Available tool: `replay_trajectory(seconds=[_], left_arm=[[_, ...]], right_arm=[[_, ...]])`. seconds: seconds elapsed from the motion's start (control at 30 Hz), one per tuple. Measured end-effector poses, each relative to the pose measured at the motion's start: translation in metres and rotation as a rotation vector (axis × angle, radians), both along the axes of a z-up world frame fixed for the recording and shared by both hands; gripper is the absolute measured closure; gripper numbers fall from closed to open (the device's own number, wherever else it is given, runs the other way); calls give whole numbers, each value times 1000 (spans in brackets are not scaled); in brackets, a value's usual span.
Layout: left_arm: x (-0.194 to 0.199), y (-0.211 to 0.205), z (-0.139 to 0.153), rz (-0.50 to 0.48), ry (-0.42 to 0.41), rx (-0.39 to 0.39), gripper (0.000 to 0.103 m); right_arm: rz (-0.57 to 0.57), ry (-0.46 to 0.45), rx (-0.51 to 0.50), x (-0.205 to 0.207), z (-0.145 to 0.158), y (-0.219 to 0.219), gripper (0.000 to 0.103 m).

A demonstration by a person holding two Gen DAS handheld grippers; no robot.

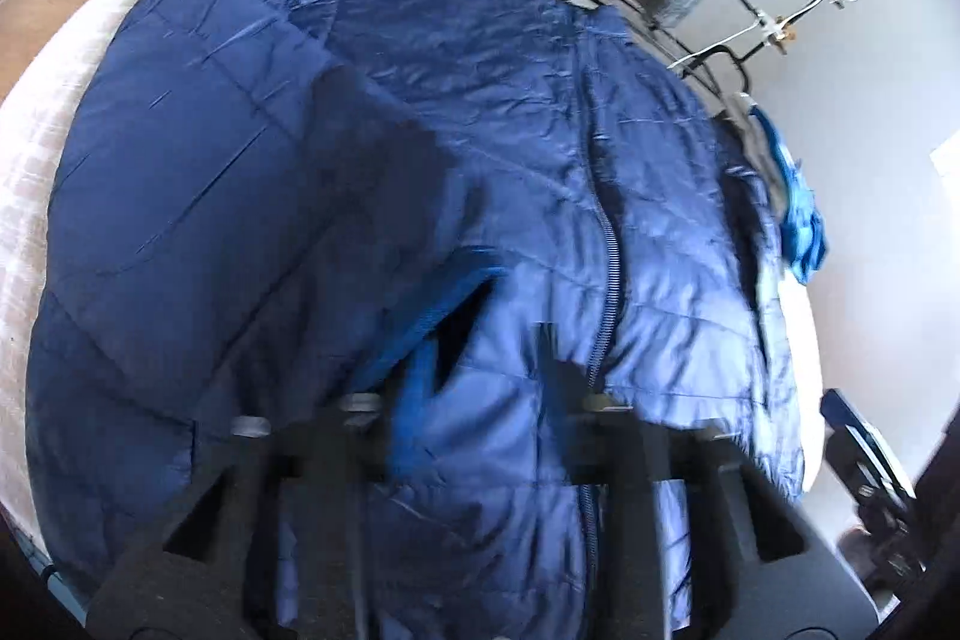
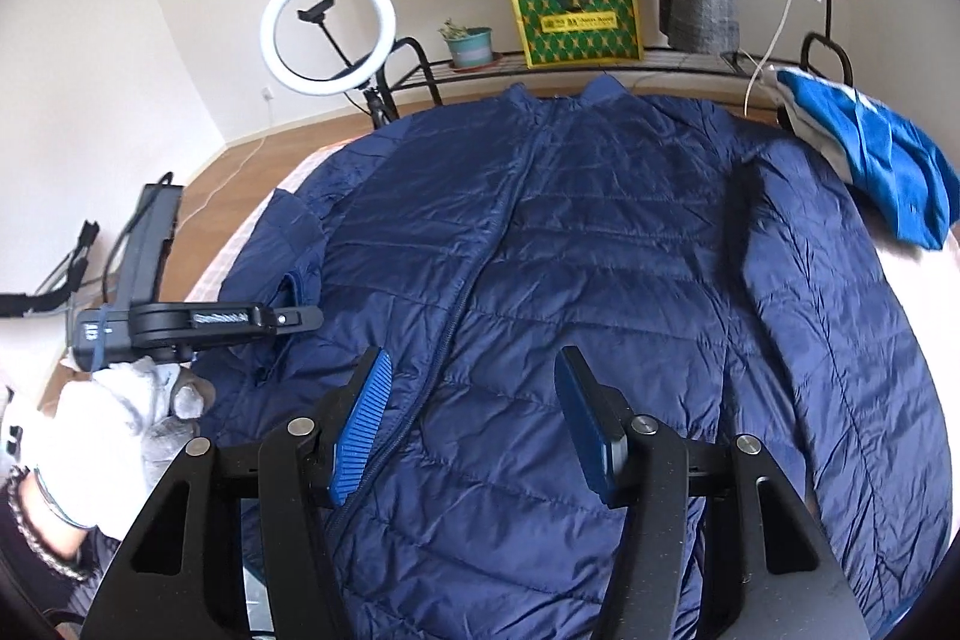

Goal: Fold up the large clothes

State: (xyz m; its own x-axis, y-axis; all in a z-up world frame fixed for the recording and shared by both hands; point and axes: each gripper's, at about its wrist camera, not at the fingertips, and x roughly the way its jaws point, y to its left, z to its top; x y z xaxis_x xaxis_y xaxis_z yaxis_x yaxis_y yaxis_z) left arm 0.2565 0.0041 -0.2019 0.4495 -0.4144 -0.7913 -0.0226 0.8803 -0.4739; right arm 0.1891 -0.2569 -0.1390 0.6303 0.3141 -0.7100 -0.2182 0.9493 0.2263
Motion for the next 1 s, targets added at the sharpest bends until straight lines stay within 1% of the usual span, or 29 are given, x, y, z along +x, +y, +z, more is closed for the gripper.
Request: replay_trajectory(seconds=[0.03,0.1,0.2,0.3,0.33,0.37,0.4,0.47,0.5,0.53,0.57,0.6,0.67,0.73,0.77,0.83,0.87,0.9,0.93,1.0], left_arm=[[-2,-2,3,-6,-6,-13,46],[-12,1,16,-41,-27,-46,46],[-27,9,32,-64,-52,-94,45],[-50,35,56,-65,-114,-189,45],[-52,38,62,-67,-130,-198,44],[-54,42,66,-68,-148,-198,39],[-54,44,68,-68,-154,-189,37],[-49,47,64,-56,-117,-178,37],[-50,53,63,-33,-117,-187,37],[-53,63,68,5,-131,-181,37],[-54,69,70,21,-143,-168,37],[-56,78,79,49,-177,-111,37],[-60,91,88,104,-225,-5,37],[-60,106,89,149,-238,48,37],[-60,112,87,161,-233,52,38],[-58,129,78,193,-200,47,41],[-56,135,73,200,-187,48,45],[-55,140,67,207,-171,50,49],[-54,146,63,214,-156,52,50],[-57,156,55,227,-136,68,55]], right_arm=[[1,8,11,1,-1,-1,46],[3,25,37,3,-2,-1,46],[8,64,100,8,-6,2,41],[31,116,166,15,-11,15,41],[41,125,178,16,-13,19,41],[52,133,188,17,-15,25,41],[66,143,195,20,-18,35,41],[67,149,186,23,-21,49,41],[67,155,188,24,-22,54,41],[69,167,202,25,-23,61,41],[75,184,221,27,-25,67,41],[87,205,244,29,-27,76,41],[104,226,249,30,-31,92,41],[127,253,236,34,-38,113,41],[137,273,233,37,-45,125,41],[149,314,233,46,-58,141,41],[146,338,228,51,-66,146,41],[126,371,207,58,-76,153,41],[112,391,197,63,-83,156,41],[85,436,205,72,-101,162,41]])
